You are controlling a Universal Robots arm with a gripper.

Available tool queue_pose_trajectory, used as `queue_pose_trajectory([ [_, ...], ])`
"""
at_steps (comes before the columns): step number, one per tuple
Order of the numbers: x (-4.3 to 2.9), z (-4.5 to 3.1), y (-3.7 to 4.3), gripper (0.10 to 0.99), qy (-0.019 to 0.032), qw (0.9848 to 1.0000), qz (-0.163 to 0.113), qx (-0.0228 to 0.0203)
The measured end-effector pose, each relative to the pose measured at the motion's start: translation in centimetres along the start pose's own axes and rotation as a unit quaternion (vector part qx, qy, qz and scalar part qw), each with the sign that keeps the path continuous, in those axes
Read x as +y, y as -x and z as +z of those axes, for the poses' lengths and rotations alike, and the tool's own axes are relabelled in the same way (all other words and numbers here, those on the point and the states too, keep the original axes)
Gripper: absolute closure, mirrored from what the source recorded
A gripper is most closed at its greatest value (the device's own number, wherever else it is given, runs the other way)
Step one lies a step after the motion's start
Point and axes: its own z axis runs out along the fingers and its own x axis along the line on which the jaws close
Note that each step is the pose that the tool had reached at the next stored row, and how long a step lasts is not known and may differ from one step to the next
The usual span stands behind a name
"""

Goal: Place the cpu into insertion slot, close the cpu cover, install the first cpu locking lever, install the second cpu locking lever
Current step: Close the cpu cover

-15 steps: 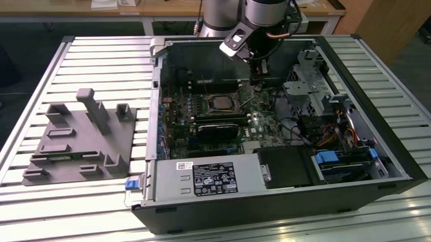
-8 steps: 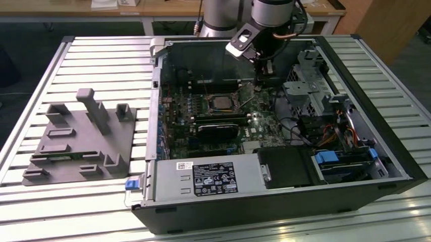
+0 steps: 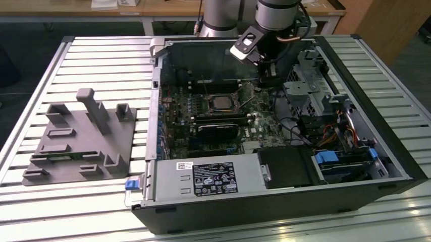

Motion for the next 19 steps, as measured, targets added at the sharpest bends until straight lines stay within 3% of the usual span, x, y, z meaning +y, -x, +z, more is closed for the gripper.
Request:
queue_pose_trajectory([
  [10, 0.32, 1.75, 0.04, 0.980, -0.0088, 1.0000, 0.000, 0.0000],
  [17, 0.32, 1.79, 0.05, 0.980, -0.0098, 1.0000, 0.000, 0.0000],
  [19, 0.33, 1.80, 0.05, 0.980, -0.0142, 0.9999, 0.000, 0.0001],
])
